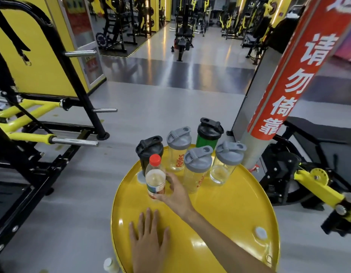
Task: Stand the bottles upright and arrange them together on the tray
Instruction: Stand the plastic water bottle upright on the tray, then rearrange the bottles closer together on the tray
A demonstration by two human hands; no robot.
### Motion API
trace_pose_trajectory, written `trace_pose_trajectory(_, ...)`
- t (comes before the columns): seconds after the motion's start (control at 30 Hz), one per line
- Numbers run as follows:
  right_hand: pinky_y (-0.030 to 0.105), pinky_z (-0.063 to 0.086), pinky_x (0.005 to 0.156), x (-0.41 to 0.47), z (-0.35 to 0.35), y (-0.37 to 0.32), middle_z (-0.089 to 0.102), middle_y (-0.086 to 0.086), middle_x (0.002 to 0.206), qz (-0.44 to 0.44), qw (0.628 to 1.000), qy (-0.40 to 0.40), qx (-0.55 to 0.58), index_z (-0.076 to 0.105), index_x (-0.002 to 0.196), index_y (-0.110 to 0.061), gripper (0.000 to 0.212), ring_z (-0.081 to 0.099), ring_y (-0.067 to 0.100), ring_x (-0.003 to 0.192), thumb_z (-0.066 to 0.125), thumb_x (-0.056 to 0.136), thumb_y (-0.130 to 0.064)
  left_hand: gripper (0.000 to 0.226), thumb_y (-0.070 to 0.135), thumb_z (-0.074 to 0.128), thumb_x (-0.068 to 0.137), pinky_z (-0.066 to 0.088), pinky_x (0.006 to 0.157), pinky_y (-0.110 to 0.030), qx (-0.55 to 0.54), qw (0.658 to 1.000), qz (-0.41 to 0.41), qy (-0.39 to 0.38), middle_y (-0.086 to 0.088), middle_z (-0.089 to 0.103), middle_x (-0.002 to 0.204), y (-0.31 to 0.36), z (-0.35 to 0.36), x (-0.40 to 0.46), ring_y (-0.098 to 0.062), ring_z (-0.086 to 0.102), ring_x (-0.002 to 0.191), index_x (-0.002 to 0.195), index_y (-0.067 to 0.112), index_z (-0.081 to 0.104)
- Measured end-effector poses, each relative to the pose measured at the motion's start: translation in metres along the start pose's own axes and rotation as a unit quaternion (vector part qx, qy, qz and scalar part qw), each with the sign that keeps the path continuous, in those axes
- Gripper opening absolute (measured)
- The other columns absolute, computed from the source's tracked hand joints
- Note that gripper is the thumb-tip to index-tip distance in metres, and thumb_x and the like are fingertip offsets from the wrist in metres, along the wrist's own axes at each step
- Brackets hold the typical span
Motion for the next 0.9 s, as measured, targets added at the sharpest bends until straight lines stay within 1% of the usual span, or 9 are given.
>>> trace_pose_trajectory(0.07,0.015,0.042,0.100,-0.017,-0.018,0.012,0.056,-0.018,0.129,0.032,0.999,0.021,-0.003,0.049,0.138,-0.023,0.073,0.052,-0.003,0.120,0.086,0.075,-0.021,0.073,0.066,0.021,0.096,0.020,0.114,-0.061,-0.015,1.000,-0.002,0.014,-0.007,0.051,0.149,0.000,0.001,0.002,-0.026,0.031,0.141,0.144,0.021,0.052)
trace_pose_trajectory(0.13,0.021,0.048,0.100,-0.036,-0.044,0.022,0.064,-0.014,0.122,0.049,0.997,0.052,-0.002,0.060,0.128,-0.020,0.055,0.061,0.001,0.113,0.084,0.078,-0.020,0.076,0.067,0.014,0.096,0.021,0.113,-0.060,-0.024,0.999,-0.005,0.022,-0.008,0.055,0.146,0.000,0.001,0.004,-0.027,0.034,0.139,0.142,0.021,0.052)
trace_pose_trajectory(0.23,0.026,0.055,0.087,-0.063,-0.088,0.032,0.075,-0.008,0.100,0.054,0.992,0.113,-0.005,0.073,0.101,-0.017,0.022,0.070,0.008,0.096,0.081,0.081,-0.013,0.076,0.067,0.011,0.095,0.021,0.112,-0.060,-0.034,0.999,-0.001,0.040,-0.010,0.056,0.144,-0.001,0.002,0.006,-0.029,0.035,0.137,0.142,0.021,0.049)
trace_pose_trajectory(0.33,0.021,0.056,0.075,-0.081,-0.137,0.042,0.075,-0.006,0.092,0.056,0.977,0.204,-0.009,0.074,0.090,-0.014,0.012,0.072,0.016,0.091,0.080,0.081,-0.009,0.074,0.068,0.010,0.093,0.024,0.110,-0.063,-0.044,0.997,0.000,0.062,-0.011,0.056,0.144,-0.002,0.002,0.010,-0.023,0.021,0.147,0.142,0.023,0.044)
trace_pose_trajectory(0.43,0.021,0.056,0.077,-0.087,-0.183,0.047,0.072,-0.006,0.102,0.054,0.954,0.295,-0.021,0.069,0.100,-0.018,0.024,0.068,0.012,0.099,0.082,0.080,-0.017,0.074,0.068,0.011,0.092,0.020,0.114,-0.061,-0.047,0.995,0.011,0.083,0.004,0.027,0.163,0.000,0.004,0.014,-0.009,-0.003,0.153,0.141,0.023,0.044)
trace_pose_trajectory(0.53,0.028,0.051,0.086,-0.074,-0.212,0.050,0.059,-0.004,0.123,0.068,0.935,0.346,-0.026,0.055,0.127,-0.017,0.061,0.058,0.014,0.110,0.086,0.074,-0.023,0.074,0.070,0.013,0.091,0.017,0.115,-0.059,-0.032,0.994,0.019,0.107,0.020,-0.004,0.165,-0.002,0.006,0.015,-0.007,-0.007,0.152,0.141,0.024,0.043)
trace_pose_trajectory(0.67,0.038,0.046,0.097,-0.025,-0.233,0.052,0.048,0.000,0.133,0.081,0.942,0.324,-0.031,0.035,0.144,-0.017,0.096,0.047,0.017,0.121,0.092,0.066,-0.024,0.074,0.070,0.014,0.091,0.020,0.113,-0.062,-0.008,0.992,0.017,0.124,0.020,-0.006,0.165,0.001,0.003,0.016,-0.008,-0.007,0.152,0.140,0.024,0.044)
trace_pose_trajectory(0.83,0.033,0.044,0.097,0.012,-0.223,0.051,0.055,0.003,0.130,0.048,0.957,0.284,0.017,0.043,0.134,-0.015,0.088,0.051,0.020,0.122,0.093,0.062,-0.011,0.068,0.064,0.014,0.094,0.006,0.121,-0.043,-0.006,0.992,0.038,0.119,0.018,-0.003,0.166,0.011,-0.007,0.013,-0.005,-0.002,0.152,0.141,0.024,0.044)
trace_pose_trajectory(0.9,0.034,0.045,0.099,0.016,-0.219,0.050,0.057,0.002,0.131,0.030,0.961,0.273,0.039,0.042,0.136,-0.017,0.092,0.052,0.018,0.121,0.094,0.061,-0.008,0.062,0.059,0.016,0.097,0.011,0.119,-0.038,-0.019,0.989,0.090,0.118,0.017,0.005,0.166,0.032,-0.020,0.014,-0.007,0.013,0.151,0.139,0.024,0.046)
Point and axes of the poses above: each hand's wrist, its own x-axis towards the middle knuckle, its own z-axis out of the palm, y = z × x, the point moved 8 cm from there along x, towards the middle knuckle
